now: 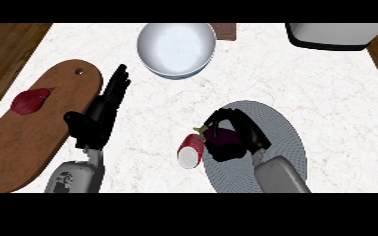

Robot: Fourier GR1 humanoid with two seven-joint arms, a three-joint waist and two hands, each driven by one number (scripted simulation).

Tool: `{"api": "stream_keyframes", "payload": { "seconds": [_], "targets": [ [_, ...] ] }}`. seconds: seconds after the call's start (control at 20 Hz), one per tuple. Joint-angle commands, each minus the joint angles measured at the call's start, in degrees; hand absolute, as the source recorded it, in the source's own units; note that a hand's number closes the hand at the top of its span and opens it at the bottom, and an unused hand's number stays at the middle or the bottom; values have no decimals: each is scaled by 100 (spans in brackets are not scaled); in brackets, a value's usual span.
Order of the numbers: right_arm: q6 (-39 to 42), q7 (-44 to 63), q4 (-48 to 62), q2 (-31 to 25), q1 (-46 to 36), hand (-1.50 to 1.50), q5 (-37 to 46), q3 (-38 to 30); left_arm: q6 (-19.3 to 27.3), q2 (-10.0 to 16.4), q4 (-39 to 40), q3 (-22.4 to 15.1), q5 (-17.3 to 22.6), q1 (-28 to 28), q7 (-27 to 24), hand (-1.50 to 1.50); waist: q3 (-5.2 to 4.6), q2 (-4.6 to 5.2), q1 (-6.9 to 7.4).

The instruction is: Pick the eggplant from the placemat and place it in the bowl

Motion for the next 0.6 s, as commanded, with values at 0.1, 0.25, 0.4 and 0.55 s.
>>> {"api": "stream_keyframes", "payload": {
  "seconds": [0.1, 0.25, 0.4, 0.55],
  "targets": [
    [1879, -1111, -279, 315, -842, 150, -110, 1736, 27, -54, 75, -56, -59, -210, 51, 0, 27, 26, 82],
    [2313, -1949, -464, 286, -956, 150, -420, 1687, 145, -88, 277, 51, -92, 7, -244, 0, 23, 20, -254],
    [2688, -2235, -1100, 133, -944, 150, -880, 1353, 199, -39, 43, 129, -69, 218, -189, 0, 22, -18, -386],
    [2301, -2514, -1592, 236, -844, 150, -670, 1317, 97, 102, 386, 375, 34, -229, -135, 0, 21, -7, -465]
  ]
}}
